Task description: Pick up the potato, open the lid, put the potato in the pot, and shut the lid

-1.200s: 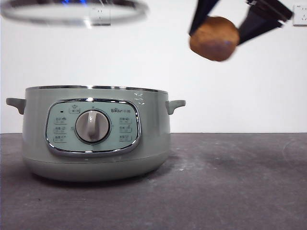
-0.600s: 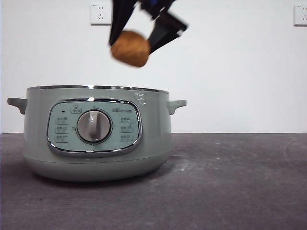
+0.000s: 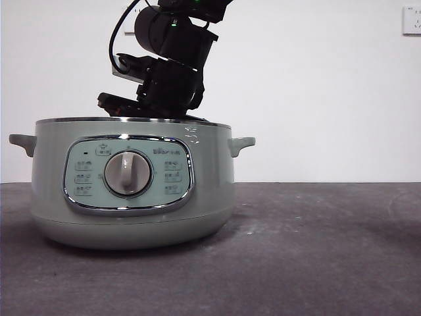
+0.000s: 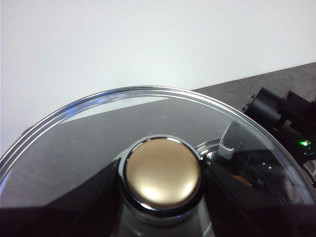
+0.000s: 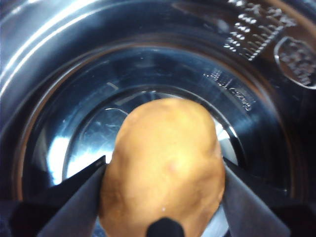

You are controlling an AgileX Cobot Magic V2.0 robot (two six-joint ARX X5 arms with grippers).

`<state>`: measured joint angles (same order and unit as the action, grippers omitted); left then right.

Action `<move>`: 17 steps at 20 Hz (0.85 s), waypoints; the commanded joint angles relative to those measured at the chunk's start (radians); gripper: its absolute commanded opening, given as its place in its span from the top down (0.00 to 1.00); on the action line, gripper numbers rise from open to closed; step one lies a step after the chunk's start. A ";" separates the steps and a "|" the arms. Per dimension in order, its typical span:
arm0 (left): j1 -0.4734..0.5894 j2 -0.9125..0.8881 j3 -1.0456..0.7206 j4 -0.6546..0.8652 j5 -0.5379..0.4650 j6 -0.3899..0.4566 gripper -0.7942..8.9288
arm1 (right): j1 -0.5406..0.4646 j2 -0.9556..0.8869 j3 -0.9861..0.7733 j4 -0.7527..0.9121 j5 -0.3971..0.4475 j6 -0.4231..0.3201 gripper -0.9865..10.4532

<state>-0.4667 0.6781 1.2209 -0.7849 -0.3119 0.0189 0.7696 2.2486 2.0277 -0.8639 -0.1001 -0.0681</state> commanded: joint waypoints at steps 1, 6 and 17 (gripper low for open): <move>0.001 0.004 0.011 0.050 -0.005 0.011 0.93 | 0.007 0.013 0.003 0.006 0.003 -0.014 0.92; 0.001 0.030 0.011 0.050 -0.005 0.012 0.93 | 0.011 0.013 0.003 -0.002 0.006 -0.011 0.50; 0.002 0.032 0.011 0.033 -0.039 0.021 0.93 | 0.009 -0.164 0.004 -0.134 0.016 -0.001 0.47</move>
<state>-0.4667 0.7216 1.2209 -0.8005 -0.3489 0.0265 0.7792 2.0743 2.0289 -1.0061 -0.0792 -0.0750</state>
